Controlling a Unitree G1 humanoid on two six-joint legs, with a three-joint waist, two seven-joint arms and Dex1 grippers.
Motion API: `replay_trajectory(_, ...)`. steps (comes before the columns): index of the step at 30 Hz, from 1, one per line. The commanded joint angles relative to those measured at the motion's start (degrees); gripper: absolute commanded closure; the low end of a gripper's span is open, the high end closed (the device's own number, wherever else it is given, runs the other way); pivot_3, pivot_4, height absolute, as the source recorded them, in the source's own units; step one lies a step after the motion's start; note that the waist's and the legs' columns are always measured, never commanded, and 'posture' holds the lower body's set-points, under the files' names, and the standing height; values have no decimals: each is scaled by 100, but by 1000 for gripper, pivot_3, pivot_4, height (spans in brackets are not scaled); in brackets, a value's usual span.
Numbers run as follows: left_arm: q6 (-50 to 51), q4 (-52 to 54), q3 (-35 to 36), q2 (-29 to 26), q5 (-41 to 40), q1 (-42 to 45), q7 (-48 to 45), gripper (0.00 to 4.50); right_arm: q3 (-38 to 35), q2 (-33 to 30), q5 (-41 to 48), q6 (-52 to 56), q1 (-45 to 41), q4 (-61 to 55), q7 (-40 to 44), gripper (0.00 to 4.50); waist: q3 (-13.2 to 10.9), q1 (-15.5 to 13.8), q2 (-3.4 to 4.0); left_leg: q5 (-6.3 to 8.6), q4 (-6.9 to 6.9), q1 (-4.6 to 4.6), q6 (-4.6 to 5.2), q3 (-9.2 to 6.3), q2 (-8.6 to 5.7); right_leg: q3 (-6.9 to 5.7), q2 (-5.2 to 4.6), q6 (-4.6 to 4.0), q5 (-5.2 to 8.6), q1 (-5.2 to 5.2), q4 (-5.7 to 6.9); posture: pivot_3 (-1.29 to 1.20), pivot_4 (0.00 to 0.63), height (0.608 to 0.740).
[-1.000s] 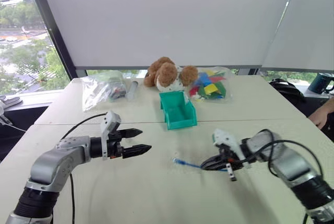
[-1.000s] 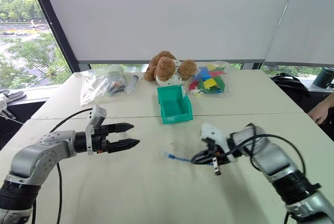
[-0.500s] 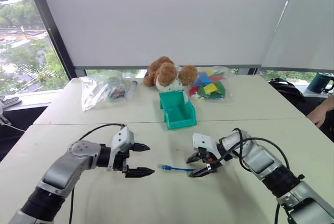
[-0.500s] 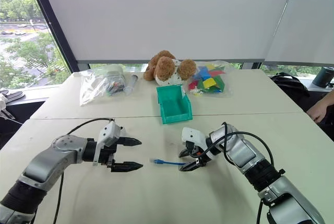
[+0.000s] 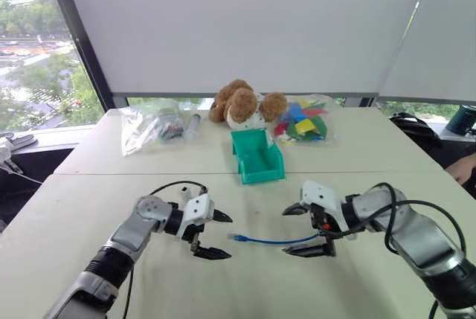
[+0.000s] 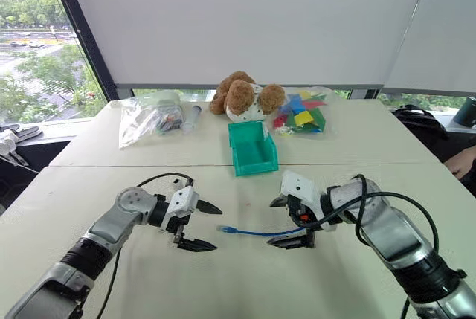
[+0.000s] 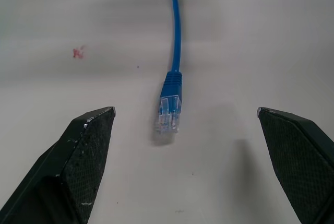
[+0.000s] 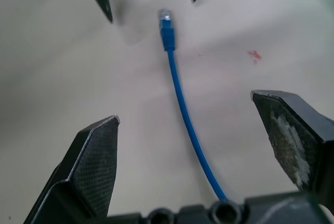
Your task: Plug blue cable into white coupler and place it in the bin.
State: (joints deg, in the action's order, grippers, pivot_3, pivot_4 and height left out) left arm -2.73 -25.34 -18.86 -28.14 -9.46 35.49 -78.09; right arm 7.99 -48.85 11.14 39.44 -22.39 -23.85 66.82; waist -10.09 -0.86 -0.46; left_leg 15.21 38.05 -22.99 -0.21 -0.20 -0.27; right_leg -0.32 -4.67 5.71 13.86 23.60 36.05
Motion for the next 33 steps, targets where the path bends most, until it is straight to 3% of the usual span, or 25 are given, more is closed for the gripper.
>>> replay_trajectory(1, -228, -299, -14, 168, 157, 203, -13, 0, -538, -149, 279, 421, 372, -720, -359, 86, 0, 9, -1, 0, 5, -10, 0, -3, 0, -2, 0, 1, -1, 7, -2, 0, 150, 740)
replay_trajectory(3, -315, -453, -16, 225, 243, 236, -13, 0, -710, -159, 385, 628, 588, -977, -543, 86, 0, 15, -1, 0, 10, -24, 0, -3, 0, -1, 0, 2, -1, 19, 0, 0, 150, 740)
replay_trajectory(6, -390, -644, -28, 291, 321, 243, -24, 870, -930, -140, 550, 889, 805, -1253, -802, 38, 1, 15, -1, 0, 12, -27, 1, -3, 0, -1, 1, 3, -1, 26, 5, 0, 150, 740)
replay_trajectory(13, -720, -836, -65, 279, 525, 197, -28, 4395, -1197, -269, 798, 1133, 1145, -1612, -1168, 38, 2, 13, -2, 0, 12, -28, 1, -4, 1, -2, 2, 3, -1, 26, 4, 0, 150, 740)
replay_trajectory(16, -791, -647, 72, 240, 472, 241, 79, 4461, -1442, -88, 1086, 1327, 1225, -1751, -1389, 38, 2, 14, -2, 0, 12, -28, 1, -4, 1, -2, 2, 3, -1, 26, 4, 0, 150, 740)
replay_trajectory(19, -479, -332, 370, 334, 100, 412, 181, 4461, -1861, 532, 1734, 2007, 1270, -1926, -1848, 38, 1, 15, -3, 0, 12, -28, 1, -5, 3, -2, 4, 3, -2, 26, 4, 0, 150, 740)
replay_trajectory(24, -281, 76, 693, 530, -187, 629, 407, 4461, -2549, 1911, 2805, 3426, 1222, -1914, -2757, 38, 1, 1, -3, 0, 13, -34, 2, -14, 3, -4, 4, 5, -3, 27, 7, 0, 150, 740)
replay_trajectory(33, -145, 306, 811, 711, -242, 665, 648, 4461, -3799, 4776, 3323, 4553, 13, -527, -4663, 38, 6, 48, 3, 0, 10, -33, 2, -9, 3, -1, 9, 6, -4, 43, 26, 0, 150, 740)
